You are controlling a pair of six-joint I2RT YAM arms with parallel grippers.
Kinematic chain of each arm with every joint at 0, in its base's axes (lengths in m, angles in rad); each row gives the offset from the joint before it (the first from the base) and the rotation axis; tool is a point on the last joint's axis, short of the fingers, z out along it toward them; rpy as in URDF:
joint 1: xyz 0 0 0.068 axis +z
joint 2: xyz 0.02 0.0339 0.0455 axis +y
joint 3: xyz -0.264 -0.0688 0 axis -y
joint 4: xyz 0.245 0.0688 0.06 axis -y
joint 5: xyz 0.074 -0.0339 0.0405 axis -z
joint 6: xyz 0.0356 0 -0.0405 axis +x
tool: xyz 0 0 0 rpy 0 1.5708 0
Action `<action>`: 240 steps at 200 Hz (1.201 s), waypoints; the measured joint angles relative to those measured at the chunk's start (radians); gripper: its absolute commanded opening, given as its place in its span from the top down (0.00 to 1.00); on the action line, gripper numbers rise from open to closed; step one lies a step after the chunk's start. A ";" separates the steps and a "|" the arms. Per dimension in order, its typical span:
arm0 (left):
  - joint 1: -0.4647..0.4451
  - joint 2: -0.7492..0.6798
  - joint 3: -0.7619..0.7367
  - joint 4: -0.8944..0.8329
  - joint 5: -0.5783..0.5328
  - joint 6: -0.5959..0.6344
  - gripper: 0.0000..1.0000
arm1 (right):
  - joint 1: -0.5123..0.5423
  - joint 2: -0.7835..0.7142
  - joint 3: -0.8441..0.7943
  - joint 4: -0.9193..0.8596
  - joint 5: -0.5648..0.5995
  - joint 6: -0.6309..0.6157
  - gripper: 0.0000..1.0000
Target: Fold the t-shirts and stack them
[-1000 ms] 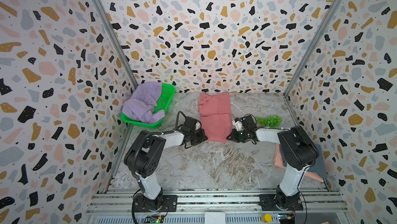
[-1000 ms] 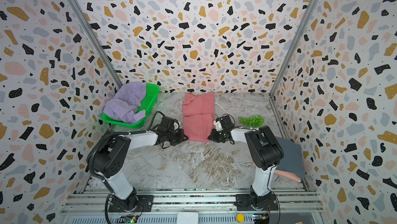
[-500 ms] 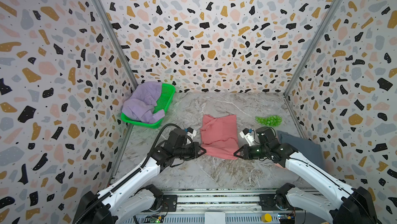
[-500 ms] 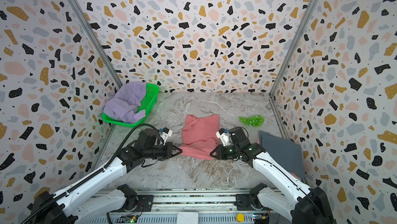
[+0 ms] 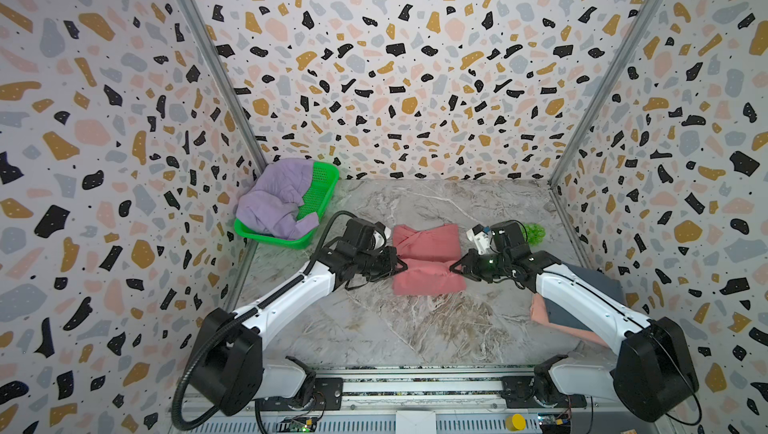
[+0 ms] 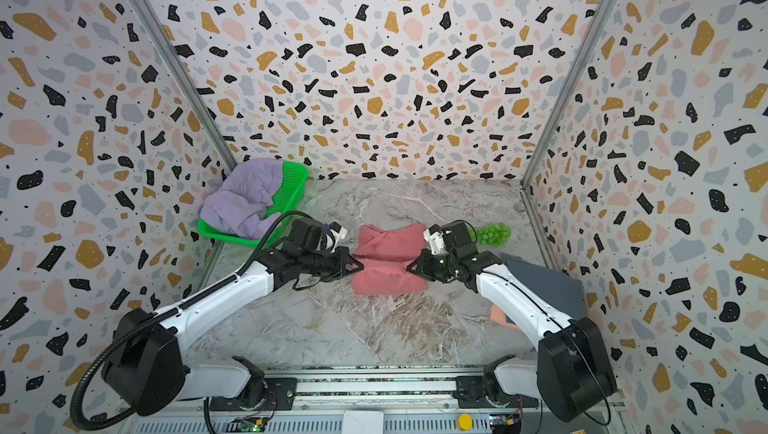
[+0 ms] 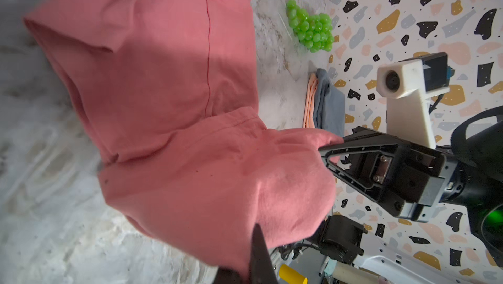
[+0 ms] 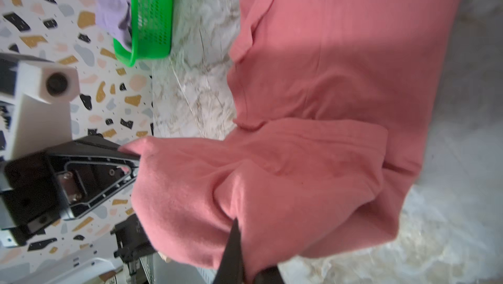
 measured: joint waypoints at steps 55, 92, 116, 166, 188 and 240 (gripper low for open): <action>0.101 0.436 0.404 0.006 0.070 0.131 0.72 | -0.129 0.348 0.248 0.135 -0.006 -0.009 0.35; 0.189 0.771 0.663 0.026 0.057 0.117 0.44 | -0.167 0.667 0.616 0.158 0.057 -0.051 0.24; 0.235 0.831 0.687 0.027 0.003 0.077 0.32 | -0.174 0.706 0.671 0.144 0.116 -0.083 0.24; 0.258 0.748 0.706 0.013 -0.073 0.106 0.32 | -0.133 0.528 0.385 0.126 0.219 -0.114 0.24; 0.239 0.655 0.642 -0.001 -0.093 0.165 0.32 | -0.056 0.443 0.305 0.119 0.283 -0.134 0.22; 0.171 0.469 0.291 -0.024 -0.111 0.238 0.31 | 0.064 0.373 0.259 0.124 0.342 -0.150 0.18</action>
